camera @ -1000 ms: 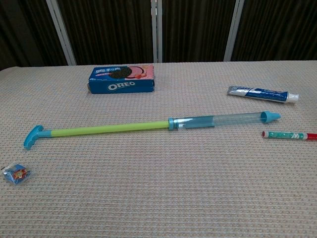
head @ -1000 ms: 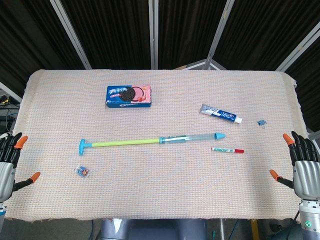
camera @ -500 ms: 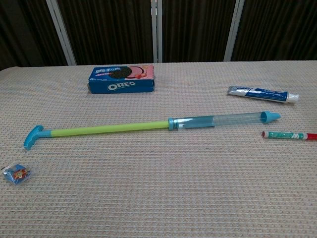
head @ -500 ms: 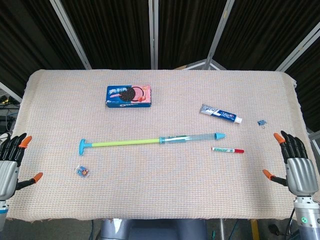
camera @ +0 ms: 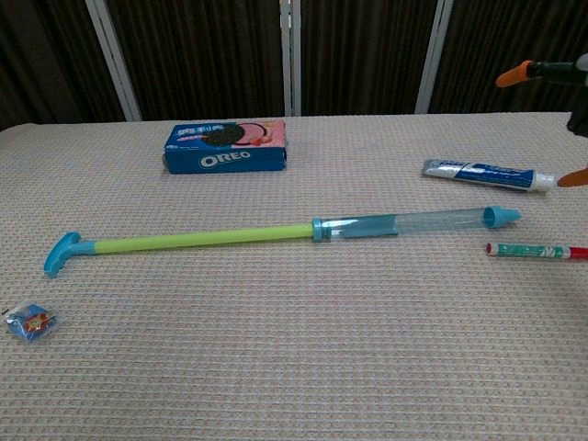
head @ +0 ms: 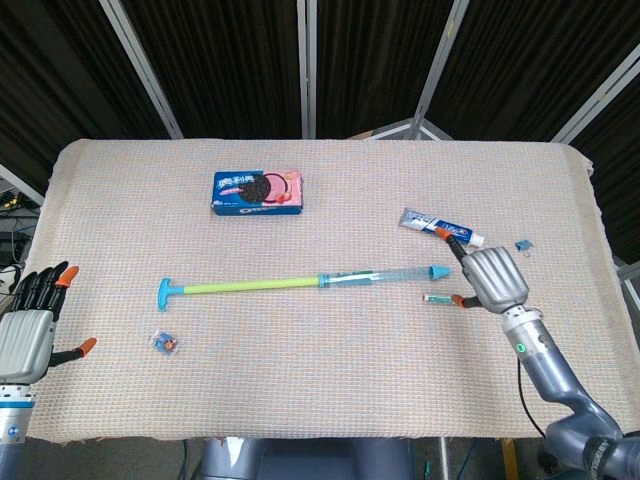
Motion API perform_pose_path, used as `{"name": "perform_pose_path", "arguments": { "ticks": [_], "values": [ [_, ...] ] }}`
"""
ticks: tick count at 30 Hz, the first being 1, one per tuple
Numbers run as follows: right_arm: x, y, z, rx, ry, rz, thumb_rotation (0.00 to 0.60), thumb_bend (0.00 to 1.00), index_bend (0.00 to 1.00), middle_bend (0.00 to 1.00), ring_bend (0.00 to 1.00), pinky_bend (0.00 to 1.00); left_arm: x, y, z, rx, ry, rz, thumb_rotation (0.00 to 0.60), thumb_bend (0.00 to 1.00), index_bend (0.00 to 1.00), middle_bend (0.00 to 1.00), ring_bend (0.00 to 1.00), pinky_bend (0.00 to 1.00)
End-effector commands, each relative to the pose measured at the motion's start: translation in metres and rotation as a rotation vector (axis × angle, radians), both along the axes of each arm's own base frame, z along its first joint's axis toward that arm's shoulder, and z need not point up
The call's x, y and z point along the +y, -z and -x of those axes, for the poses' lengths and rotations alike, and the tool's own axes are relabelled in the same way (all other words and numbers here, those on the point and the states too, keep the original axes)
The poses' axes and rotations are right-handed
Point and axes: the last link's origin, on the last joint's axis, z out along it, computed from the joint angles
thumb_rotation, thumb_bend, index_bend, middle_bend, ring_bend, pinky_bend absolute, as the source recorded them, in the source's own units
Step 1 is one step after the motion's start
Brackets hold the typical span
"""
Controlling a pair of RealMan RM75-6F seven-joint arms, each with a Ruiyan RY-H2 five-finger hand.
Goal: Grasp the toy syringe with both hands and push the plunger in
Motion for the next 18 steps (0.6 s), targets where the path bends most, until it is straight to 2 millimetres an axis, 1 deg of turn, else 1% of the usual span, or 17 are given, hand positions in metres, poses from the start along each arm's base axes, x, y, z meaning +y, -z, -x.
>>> {"name": "perform_pose_path", "arguments": {
  "ticks": [1, 2, 4, 7, 8, 12, 18],
  "values": [
    [-0.033, 0.033, -0.027, 0.032, 0.017, -0.117, 0.600, 0.00, 0.15, 0.99, 1.00, 1.00, 0.003, 0.004, 0.003, 0.008, -0.017, 0.010, 0.600, 0.00, 0.00, 0.00, 0.00, 0.00],
    [-0.036, 0.039, -0.029, 0.037, 0.025, -0.142, 0.600, 0.00, 0.17, 0.99, 1.00, 1.00, 0.004, 0.005, 0.004, 0.010, -0.023, 0.013, 0.600, 0.00, 0.00, 0.00, 0.00, 0.00],
    [-0.040, 0.051, -0.033, 0.044, 0.032, -0.174, 0.600, 0.00, 0.25, 1.00, 1.00, 1.00, 0.005, 0.006, 0.006, 0.014, -0.032, 0.017, 0.600, 0.00, 0.00, 0.00, 0.00, 0.00],
    [-0.045, 0.069, -0.034, 0.056, 0.044, -0.205, 0.600, 0.01, 0.32, 1.00, 1.00, 1.00, 0.007, 0.007, 0.008, 0.018, -0.042, 0.016, 0.600, 0.00, 0.00, 0.00, 0.00, 0.00],
    [-0.045, 0.075, -0.034, 0.056, 0.050, -0.215, 0.600, 0.03, 0.33, 1.00, 1.00, 1.00, 0.007, 0.008, 0.009, 0.021, -0.045, 0.017, 0.600, 0.00, 0.00, 0.00, 0.00, 0.00],
    [-0.047, 0.089, -0.037, 0.062, 0.045, -0.224, 0.600, 0.15, 0.37, 1.00, 1.00, 1.00, 0.007, 0.009, 0.010, 0.023, -0.049, 0.020, 0.600, 0.00, 0.00, 0.00, 0.00, 0.00],
    [-0.056, 0.099, -0.035, 0.122, 0.031, -0.195, 0.600, 0.22, 0.39, 1.00, 1.00, 1.00, 0.007, 0.010, 0.009, 0.025, -0.047, 0.018, 0.600, 0.00, 0.00, 0.00, 0.00, 0.00]
  ]
}}
